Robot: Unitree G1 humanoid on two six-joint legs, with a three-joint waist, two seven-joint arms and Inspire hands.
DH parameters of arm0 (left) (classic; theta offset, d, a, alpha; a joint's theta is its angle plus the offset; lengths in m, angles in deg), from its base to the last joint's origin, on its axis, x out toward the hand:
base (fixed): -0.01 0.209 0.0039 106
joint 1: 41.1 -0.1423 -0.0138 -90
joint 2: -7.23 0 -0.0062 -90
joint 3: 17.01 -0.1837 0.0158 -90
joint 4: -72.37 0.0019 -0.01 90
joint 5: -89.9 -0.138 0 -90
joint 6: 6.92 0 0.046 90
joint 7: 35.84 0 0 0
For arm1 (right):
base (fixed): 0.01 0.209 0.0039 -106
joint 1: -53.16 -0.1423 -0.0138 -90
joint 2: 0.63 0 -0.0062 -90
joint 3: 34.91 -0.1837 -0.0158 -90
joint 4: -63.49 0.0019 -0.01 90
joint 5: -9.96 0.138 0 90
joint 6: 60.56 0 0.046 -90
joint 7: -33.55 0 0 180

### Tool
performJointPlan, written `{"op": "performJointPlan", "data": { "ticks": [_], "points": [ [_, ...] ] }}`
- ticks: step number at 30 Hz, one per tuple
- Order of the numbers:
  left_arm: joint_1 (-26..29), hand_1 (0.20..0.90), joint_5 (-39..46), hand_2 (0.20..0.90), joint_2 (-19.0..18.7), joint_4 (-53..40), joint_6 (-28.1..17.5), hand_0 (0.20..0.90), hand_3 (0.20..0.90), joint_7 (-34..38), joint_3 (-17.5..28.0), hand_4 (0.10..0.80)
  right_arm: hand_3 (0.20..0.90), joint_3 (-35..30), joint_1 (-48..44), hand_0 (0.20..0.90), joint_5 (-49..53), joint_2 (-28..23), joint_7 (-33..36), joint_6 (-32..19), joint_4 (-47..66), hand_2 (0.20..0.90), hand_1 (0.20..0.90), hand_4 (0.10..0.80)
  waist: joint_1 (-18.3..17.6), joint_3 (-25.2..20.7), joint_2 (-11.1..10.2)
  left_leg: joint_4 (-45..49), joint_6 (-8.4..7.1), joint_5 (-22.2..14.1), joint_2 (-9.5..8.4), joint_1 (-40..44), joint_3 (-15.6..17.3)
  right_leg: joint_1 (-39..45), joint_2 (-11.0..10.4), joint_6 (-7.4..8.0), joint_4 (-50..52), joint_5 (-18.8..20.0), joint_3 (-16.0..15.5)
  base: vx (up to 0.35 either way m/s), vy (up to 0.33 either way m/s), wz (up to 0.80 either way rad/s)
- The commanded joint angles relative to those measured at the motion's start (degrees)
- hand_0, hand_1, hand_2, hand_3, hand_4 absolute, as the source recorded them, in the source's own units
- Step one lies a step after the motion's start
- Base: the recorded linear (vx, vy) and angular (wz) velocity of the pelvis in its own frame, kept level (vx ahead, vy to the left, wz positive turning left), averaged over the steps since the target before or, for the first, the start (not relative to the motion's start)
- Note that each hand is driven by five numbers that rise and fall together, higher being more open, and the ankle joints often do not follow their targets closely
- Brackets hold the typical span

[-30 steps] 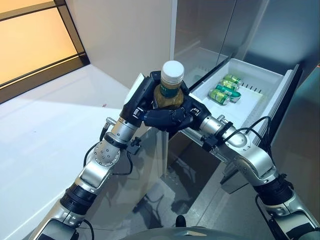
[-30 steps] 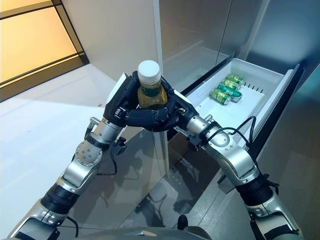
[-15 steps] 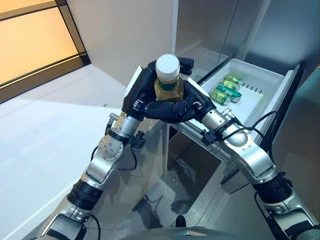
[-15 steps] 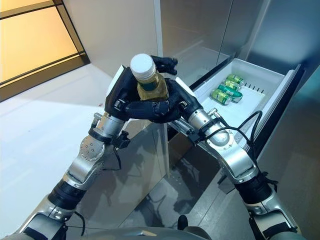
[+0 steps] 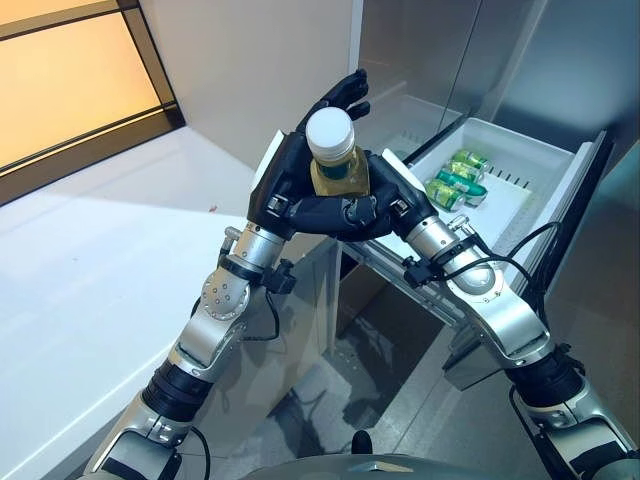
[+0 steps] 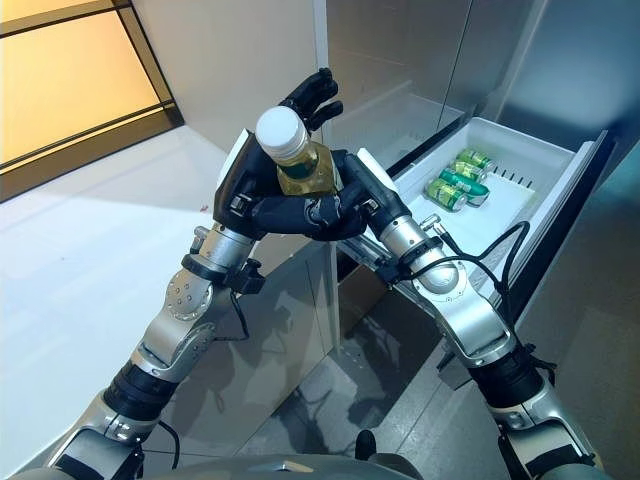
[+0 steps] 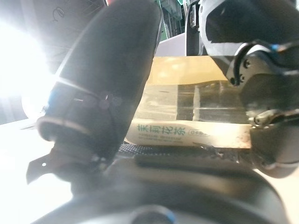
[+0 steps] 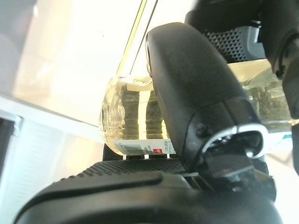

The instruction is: Put drinks into fridge and close the fridge

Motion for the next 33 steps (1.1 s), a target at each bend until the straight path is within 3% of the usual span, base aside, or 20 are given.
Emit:
{"op": "performJointPlan", "data": {
  "ticks": [1,12,13,14,15,16,26,27,28,29,31,33],
  "points": [
    [4.9,0.900,-4.6,0.900,-2.4,-5.6,-9.1,0.900,0.900,7.5,7.4,0.800,0.200,-11.0,-6.4,0.300,-3.6,0.2,14.4,-7.5,-1.6,0.300,0.300,0.100,0.5,-4.9,-1.9,0.0,0.15,0.3,-0.90,-3.6,-0.7,4.1,-1.7,4.26,0.2,-3.0,0.6,0.001,-0.013,0.04],
    [3.8,0.900,-0.6,0.900,-3.1,-6.7,-9.4,0.900,0.900,6.6,9.8,0.800,0.200,-13.0,-5.0,0.300,-1.0,-0.4,15.1,-8.5,-3.0,0.300,0.300,0.100,0.7,-4.9,-2.0,0.0,0.05,0.3,-0.96,-3.7,-1.2,4.0,-1.7,4.28,0.2,-3.0,0.3,0.000,-0.003,0.02],
    [3.8,0.766,-0.4,0.766,-2.8,-6.3,-9.3,0.766,0.744,5.7,9.7,0.644,0.200,-12.8,-5.0,0.300,-1.2,-0.1,14.6,-8.5,-3.1,0.300,0.300,0.100,0.8,-4.9,-1.9,0.0,0.04,0.3,-0.98,-3.7,-1.3,4.0,-1.7,4.26,0.2,-3.0,0.3,0.000,0.000,0.00],
    [3.8,0.674,-0.5,0.674,-2.7,-6.2,-9.2,0.674,0.636,5.4,9.5,0.536,0.200,-12.5,-5.0,0.300,-1.2,0.0,14.2,-8.6,-3.2,0.300,0.300,0.100,0.8,-4.9,-1.9,0.0,0.02,0.3,-0.97,-3.7,-1.3,4.0,-1.7,4.25,0.2,-3.0,0.2,0.000,0.000,0.00],
    [3.8,0.467,-0.5,0.467,-2.7,-6.2,-9.0,0.467,0.395,5.4,9.4,0.295,0.200,-12.4,-5.1,0.300,-1.1,0.0,14.1,-8.7,-3.2,0.300,0.300,0.100,0.8,-4.9,-1.9,0.0,0.00,0.3,-0.98,-3.7,-1.3,4.0,-1.7,4.26,0.2,-3.0,0.2,0.000,0.000,0.00],
    [3.9,0.300,0.2,0.300,-2.7,-6.0,-8.6,0.300,0.200,5.1,9.0,0.100,0.200,-12.0,-5.2,0.300,-1.0,0.0,13.7,-8.8,-3.3,0.300,0.300,0.100,0.8,-5.0,-1.9,0.0,0.00,0.3,-0.99,-3.7,-1.3,4.0,-1.7,4.28,0.2,-3.0,0.2,0.000,0.000,0.00],
    [3.2,0.300,5.2,0.300,-1.8,-4.5,-8.6,0.300,0.200,1.9,8.3,0.100,0.200,-11.5,-5.6,0.300,-1.1,0.2,14.5,-9.3,-3.0,0.300,0.300,0.100,1.0,-5.0,-1.9,0.0,0.00,0.3,-1.06,-3.8,-1.6,3.8,-1.6,4.28,0.2,-3.1,0.3,0.000,0.000,0.00],
    [2.9,0.326,5.8,0.326,-1.6,-4.4,-8.8,0.326,0.230,1.0,8.2,0.130,0.200,-11.7,-5.5,0.300,-1.2,0.2,14.8,-9.4,-3.0,0.300,0.300,0.100,1.0,-5.0,-1.9,0.0,0.02,0.3,-1.04,-3.7,-1.6,3.9,-1.6,4.25,0.2,-3.1,0.3,0.000,0.000,0.00],
    [2.5,0.474,6.6,0.474,-1.6,-4.5,-9.2,0.474,0.403,0.1,8.2,0.303,0.200,-12.0,-5.3,0.300,-1.1,0.1,15.1,-9.5,-3.2,0.300,0.300,0.100,1.1,-5.0,-1.8,0.0,-0.02,0.3,-1.01,-3.7,-1.5,3.9,-1.6,4.24,0.2,-3.1,0.3,0.000,0.000,0.00],
    [2.3,0.491,8.5,0.491,-1.6,-4.5,-9.2,0.491,0.422,-1.6,8.2,0.322,0.200,-12.4,-5.3,0.300,-1.0,-0.2,15.3,-9.6,-3.3,0.300,0.300,0.100,1.1,-5.0,-1.9,0.0,-0.02,0.3,-1.02,-3.7,-1.5,3.9,-1.6,4.24,0.2,-3.1,0.2,0.000,0.000,0.00],
    [1.2,0.900,15.5,0.900,-1.6,-4.9,-8.3,0.900,0.900,-8.1,8.4,0.800,0.200,-13.5,-5.1,0.300,-2.4,-0.9,16.4,-10.3,-4.0,0.300,0.300,0.100,1.3,-5.0,-1.9,0.0,-0.06,0.3,-0.96,-3.6,-1.5,4.0,-1.6,4.21,0.2,-3.2,0.0,0.000,0.000,0.00],
    [-0.1,0.900,22.8,0.900,-1.3,-5.4,-4.6,0.900,0.900,-14.2,8.7,0.800,0.200,-14.5,-5.5,0.300,-3.6,-1.7,18.0,-10.4,-5.3,0.300,0.300,0.100,1.6,-4.8,-1.8,0.0,-0.17,0.3,-0.89,-3.6,-1.6,3.9,-1.6,4.11,0.2,-3.1,-0.1,0.000,0.000,0.00]
  ]
}}
